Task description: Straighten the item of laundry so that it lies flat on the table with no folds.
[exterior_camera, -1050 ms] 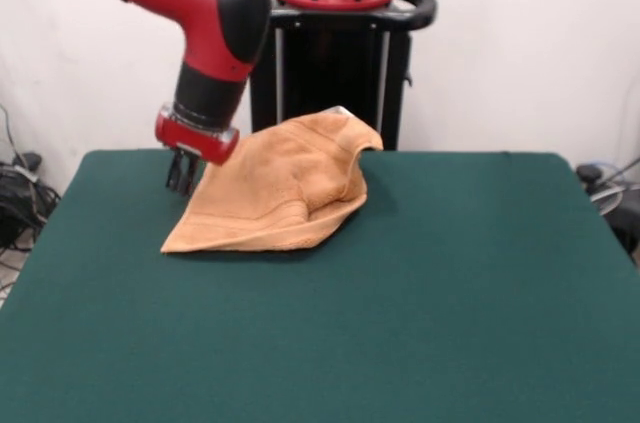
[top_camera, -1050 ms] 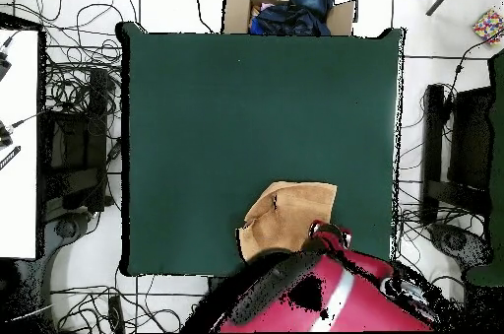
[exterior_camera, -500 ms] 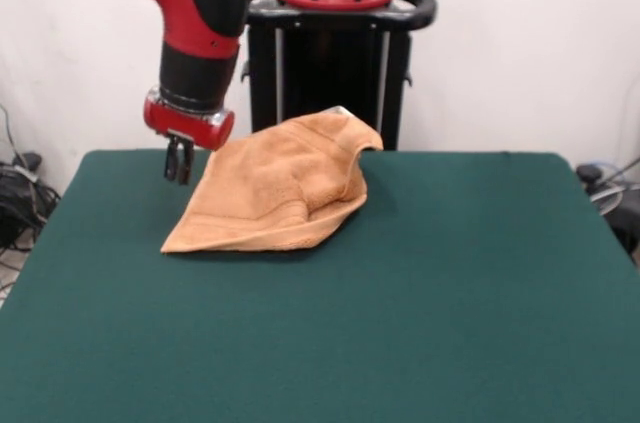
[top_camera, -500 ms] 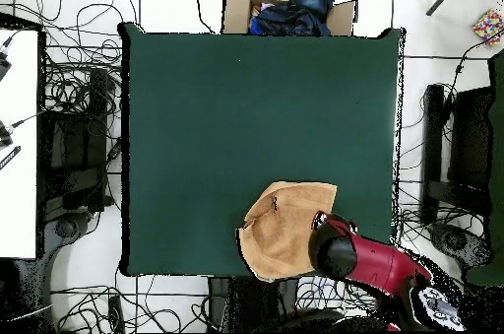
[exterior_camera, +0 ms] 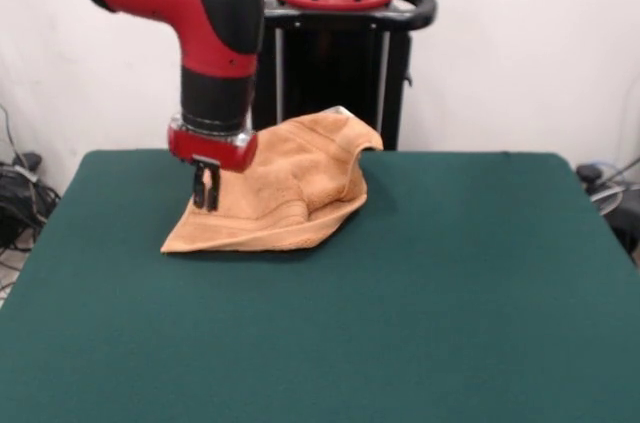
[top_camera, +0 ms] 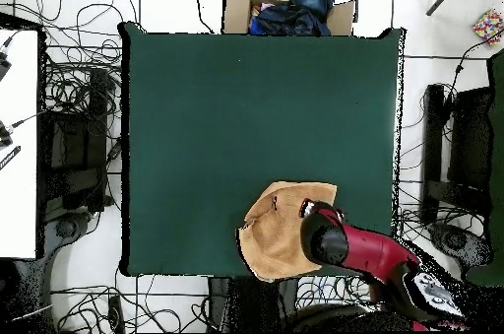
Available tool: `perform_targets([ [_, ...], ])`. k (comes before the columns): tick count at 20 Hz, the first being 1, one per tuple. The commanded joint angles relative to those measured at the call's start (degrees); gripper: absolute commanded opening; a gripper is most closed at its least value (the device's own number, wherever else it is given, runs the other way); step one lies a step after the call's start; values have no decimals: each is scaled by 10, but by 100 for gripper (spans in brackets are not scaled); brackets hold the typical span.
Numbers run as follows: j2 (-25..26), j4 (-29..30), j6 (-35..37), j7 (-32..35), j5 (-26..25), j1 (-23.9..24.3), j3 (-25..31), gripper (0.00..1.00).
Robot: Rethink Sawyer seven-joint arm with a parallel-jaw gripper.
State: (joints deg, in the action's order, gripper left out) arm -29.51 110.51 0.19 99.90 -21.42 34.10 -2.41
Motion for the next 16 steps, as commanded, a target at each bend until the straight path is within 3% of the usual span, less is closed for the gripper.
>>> perform_targets([
  [1, 75, -22, -5, 75, 9, -14, 64, 0],
  [6, 112, -45, -6, 85, 21, -38, 29, 0],
  [9, 145, -84, -22, 92, 29, -89, -37, 0],
  [12, 189, -100, -176, 117, 47, -105, -88, 0],
  [16, 229, -117, -333, 98, 97, -140, -140, 0],
])
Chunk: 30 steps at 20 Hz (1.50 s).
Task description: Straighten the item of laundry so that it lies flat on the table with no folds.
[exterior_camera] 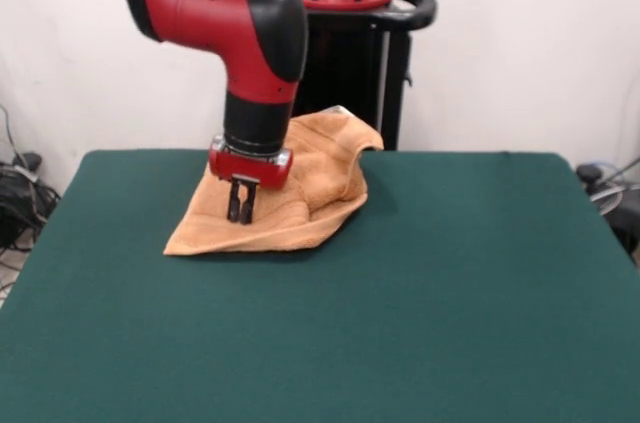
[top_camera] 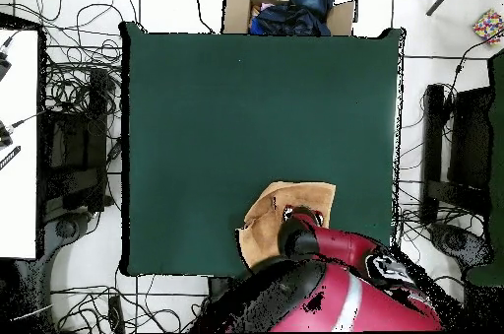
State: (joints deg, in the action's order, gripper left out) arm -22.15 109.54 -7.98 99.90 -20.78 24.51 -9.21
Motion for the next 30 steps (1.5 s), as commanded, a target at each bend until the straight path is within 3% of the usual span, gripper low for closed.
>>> perform_targets([
  [1, 163, -112, -288, 90, 97, -44, -70, 0],
  [3, 175, -123, -321, 81, 101, -39, -64, 0],
  [6, 190, -147, -317, 80, 59, -8, -25, 0],
  [10, 214, -164, -411, 69, 53, 4, -16, 0],
  [14, 233, -162, -442, 46, 96, -14, -34, 0],
  [20, 229, -133, -425, 25, 153, -55, -64, 0],
  [23, 231, -135, -407, 32, 145, -56, -62, 0],
  [26, 264, -167, -441, 28, 143, -49, -63, 0],
  [30, 308, -239, -446, 34, 98, -20, -46, 0],
])
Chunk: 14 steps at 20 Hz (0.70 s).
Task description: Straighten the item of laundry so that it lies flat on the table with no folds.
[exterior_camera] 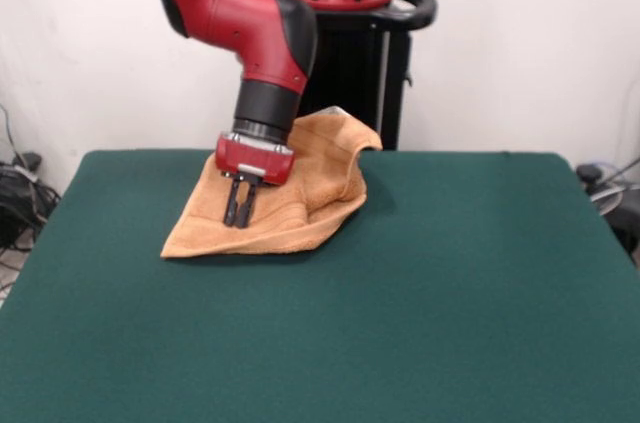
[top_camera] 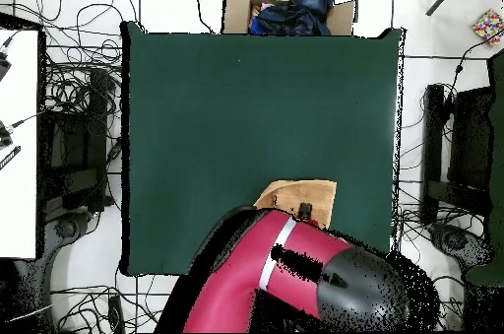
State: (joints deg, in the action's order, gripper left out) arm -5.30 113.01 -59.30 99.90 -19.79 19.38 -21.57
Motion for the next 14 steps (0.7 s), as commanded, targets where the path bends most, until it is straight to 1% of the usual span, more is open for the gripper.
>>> perform_targets([
  [1, 144, -287, 70, 41, 69, 39, 83, 0],
  [2, 144, -292, 75, 45, 59, 42, 86, 0],
  [5, 154, -308, 73, 42, 55, 46, 87, 0],
  [8, 142, -309, 93, 38, 43, 44, 86, 0],
  [10, 138, -306, 107, 33, 52, 40, 84, 0],
  [13, 137, -318, 127, 36, 47, 43, 91, 0],
  [14, 138, -320, 124, 34, 48, 42, 90, 0],
])
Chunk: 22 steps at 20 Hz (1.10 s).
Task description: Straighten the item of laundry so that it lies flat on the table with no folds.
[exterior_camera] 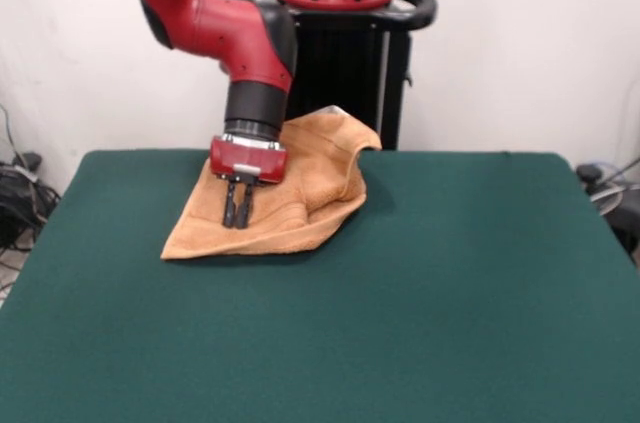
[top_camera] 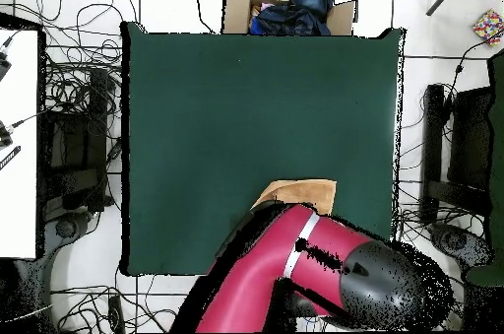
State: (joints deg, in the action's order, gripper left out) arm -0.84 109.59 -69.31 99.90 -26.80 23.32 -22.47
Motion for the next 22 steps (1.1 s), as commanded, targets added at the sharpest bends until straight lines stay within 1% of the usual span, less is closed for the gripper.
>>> perform_targets([
  [1, 100, -293, 220, 34, 119, 4, 102, 0],
  [7, 116, -323, 231, 16, 149, -1, 103, 0],
  [10, 119, -348, 243, 10, 135, -1, 101, 0],
  [12, 123, -372, 256, 18, 112, 4, 107, 0],
  [16, 132, -410, 274, 18, 88, 5, 104, 0],
  [17, 135, -415, 266, 8, 95, 1, 97, 0],
  [19, 147, -416, 215, -20, 126, -5, 83, 0],
  [20, 150, -417, 199, -24, 130, -4, 82, 0],
  [22, 161, -419, 145, -42, 145, -4, 78, 0],
])
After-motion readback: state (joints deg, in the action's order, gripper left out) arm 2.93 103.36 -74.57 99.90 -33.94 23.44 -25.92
